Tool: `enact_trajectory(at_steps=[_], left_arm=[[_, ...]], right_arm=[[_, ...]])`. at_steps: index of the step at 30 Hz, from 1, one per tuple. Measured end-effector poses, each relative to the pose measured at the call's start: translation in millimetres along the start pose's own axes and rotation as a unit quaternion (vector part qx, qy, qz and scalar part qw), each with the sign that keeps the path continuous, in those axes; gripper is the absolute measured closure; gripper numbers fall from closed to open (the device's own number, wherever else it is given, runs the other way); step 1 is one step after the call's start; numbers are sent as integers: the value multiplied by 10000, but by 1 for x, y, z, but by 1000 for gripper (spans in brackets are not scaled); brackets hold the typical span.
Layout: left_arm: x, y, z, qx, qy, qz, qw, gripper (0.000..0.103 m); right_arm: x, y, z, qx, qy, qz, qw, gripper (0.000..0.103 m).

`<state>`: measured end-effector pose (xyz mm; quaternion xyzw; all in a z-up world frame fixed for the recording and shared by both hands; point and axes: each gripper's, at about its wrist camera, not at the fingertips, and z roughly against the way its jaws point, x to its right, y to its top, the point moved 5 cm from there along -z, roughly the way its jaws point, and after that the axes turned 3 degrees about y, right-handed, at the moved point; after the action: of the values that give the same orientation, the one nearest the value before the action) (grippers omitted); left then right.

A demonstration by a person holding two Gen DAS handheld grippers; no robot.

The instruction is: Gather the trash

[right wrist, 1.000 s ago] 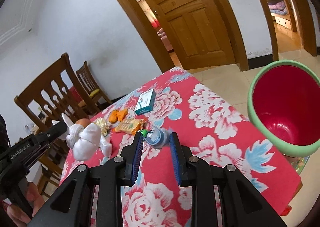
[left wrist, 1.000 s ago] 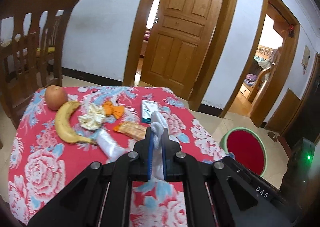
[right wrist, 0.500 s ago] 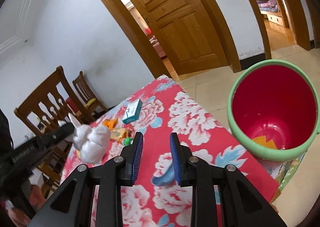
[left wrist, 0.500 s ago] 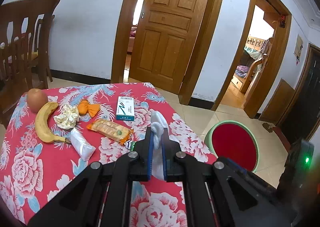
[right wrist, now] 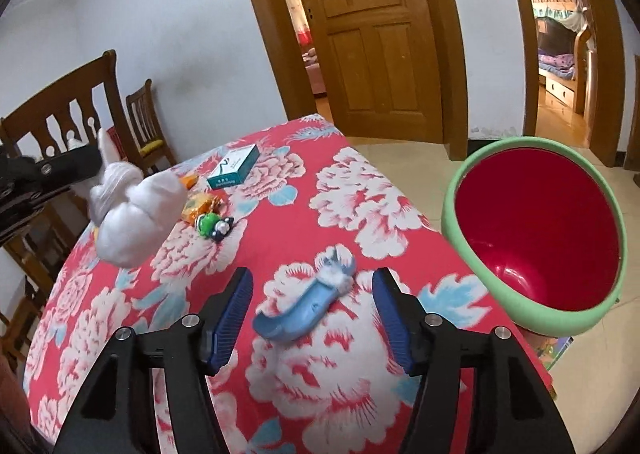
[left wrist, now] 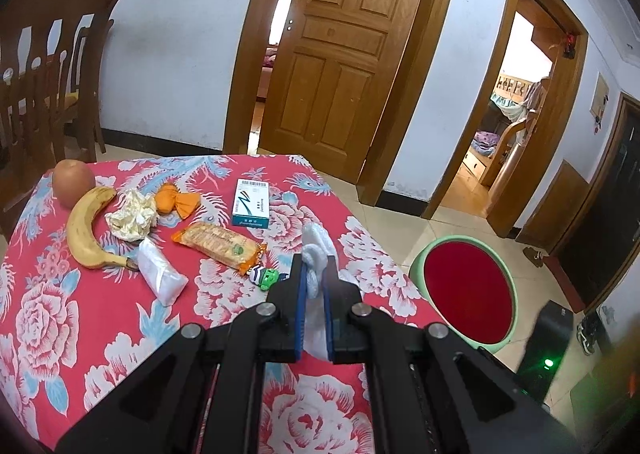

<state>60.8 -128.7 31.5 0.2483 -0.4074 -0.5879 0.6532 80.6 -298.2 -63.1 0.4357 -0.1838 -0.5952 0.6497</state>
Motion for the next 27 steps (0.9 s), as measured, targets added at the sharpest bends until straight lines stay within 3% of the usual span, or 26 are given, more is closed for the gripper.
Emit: enact_trajectory(at_steps=[2, 3, 4, 5, 6, 7, 15, 27], left_arm=[[-1, -2, 0, -17, 5, 1, 10000, 97], [-1, -3, 0, -30, 7, -2, 10000, 97], [-2, -4, -1, -39, 12, -6, 10000, 97], [-2, -5, -1, -46, 16, 0, 10000, 97], [-3, -5, -1, -61, 7, 16, 10000, 97], [-4, -5, -1, -66, -1, 26, 10000, 97], [-9, -8, -6, -131, -56, 117, 9998, 97], [19, -10, -9, -136, -240, -83, 9996, 97]], right_arm=[[-3, 1, -9, -73, -83, 1, 9999, 40], [-5, -1, -15, -185, -123, 20, 9998, 46], [-8, -1, -20, -283, -136, 40, 9995, 65], [-10, -2, -23, -330, -154, 60, 9993, 73], [-10, -3, -25, -368, -179, 52, 9991, 90], [-10, -3, -27, -407, -124, 10, 9991, 99], [11, -2, -12, -172, 274, -630, 9975, 102], [27, 13, 16, 146, 294, -705, 9970, 102]])
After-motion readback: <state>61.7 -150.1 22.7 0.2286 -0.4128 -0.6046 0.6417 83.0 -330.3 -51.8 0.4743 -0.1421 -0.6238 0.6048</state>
